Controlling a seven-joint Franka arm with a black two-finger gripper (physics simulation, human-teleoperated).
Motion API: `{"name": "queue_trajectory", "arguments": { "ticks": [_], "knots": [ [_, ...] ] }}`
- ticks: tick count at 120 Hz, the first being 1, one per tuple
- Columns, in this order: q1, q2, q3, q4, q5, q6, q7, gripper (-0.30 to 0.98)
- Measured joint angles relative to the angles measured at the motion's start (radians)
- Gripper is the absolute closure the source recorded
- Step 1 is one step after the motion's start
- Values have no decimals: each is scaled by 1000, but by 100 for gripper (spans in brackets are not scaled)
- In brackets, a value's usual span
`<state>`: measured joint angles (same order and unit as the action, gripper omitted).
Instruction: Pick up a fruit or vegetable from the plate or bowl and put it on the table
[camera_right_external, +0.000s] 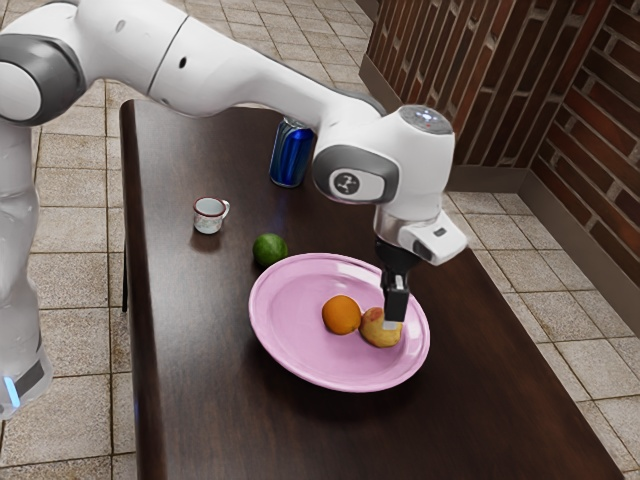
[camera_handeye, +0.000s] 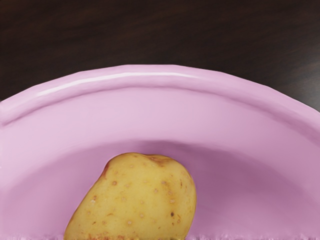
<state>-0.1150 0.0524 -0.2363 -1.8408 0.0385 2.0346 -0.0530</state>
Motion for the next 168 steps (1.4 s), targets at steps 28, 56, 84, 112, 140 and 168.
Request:
{"name": "queue_trajectory", "arguments": {
  "ticks": [28, 56, 84, 112, 140, 168],
  "knots": [
    [11, -4, 6, -8, 2, 5, 4, 0],
    [18, 1, 7, -8, 4, 8, 9, 0],
    [15, 31, 6, -11, 4, 22, 12, 0],
    [15, 53, 6, -13, 3, 36, 14, 0],
    [14, 79, 5, -15, 3, 54, 16, 0],
    [14, 99, 5, -22, 2, 72, 17, 8]
  ]
}}
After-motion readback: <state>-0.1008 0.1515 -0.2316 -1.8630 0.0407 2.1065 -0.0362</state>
